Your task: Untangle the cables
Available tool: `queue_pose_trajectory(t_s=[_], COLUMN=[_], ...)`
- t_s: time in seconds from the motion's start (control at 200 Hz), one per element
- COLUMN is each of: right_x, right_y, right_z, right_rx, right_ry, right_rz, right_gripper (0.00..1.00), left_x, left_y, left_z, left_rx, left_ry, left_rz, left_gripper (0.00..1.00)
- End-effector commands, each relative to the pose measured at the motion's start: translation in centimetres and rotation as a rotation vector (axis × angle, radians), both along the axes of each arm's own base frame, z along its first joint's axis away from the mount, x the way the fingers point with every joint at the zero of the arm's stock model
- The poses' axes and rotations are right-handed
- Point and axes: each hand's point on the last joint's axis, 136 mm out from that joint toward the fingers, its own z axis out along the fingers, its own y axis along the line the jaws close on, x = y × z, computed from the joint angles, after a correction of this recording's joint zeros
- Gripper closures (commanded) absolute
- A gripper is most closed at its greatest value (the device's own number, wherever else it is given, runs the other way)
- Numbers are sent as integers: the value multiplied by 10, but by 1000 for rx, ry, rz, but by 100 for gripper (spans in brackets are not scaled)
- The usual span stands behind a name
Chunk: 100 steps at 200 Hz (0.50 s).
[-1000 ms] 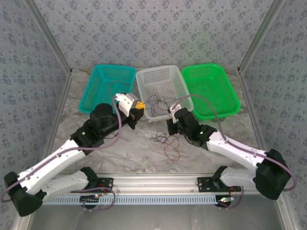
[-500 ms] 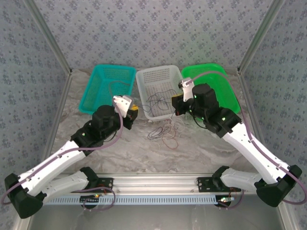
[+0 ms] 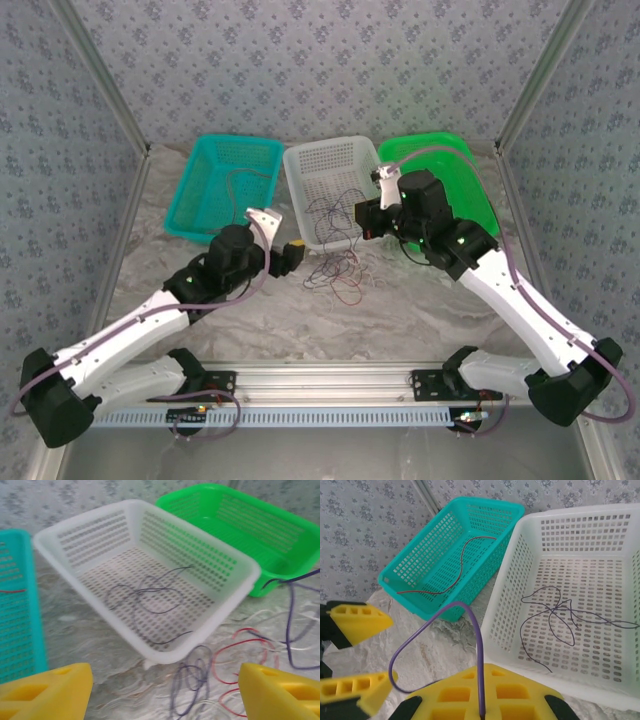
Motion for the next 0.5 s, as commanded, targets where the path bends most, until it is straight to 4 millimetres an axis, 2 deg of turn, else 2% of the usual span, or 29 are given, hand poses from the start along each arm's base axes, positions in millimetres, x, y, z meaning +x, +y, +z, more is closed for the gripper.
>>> queue_pose_trajectory(t_s=[0.0,0.2,0.495], right_x=[4,5,4], right_y=[2,-3,-7], right_z=[19,36,65], right_rx=[59,120,216], right_ry=[-10,-31,-53], right_rz=[-14,-50,-73], right_gripper=[100,100,100], left_x=[-22,-45,-40], left_y=[-36,-72,-90], left_z=[5,-12,-31], left_rx=[-95,-172,-198], left_ry=[-12,39,-18], left_rz=[-180,-348,-375], left_gripper=[23,23,18])
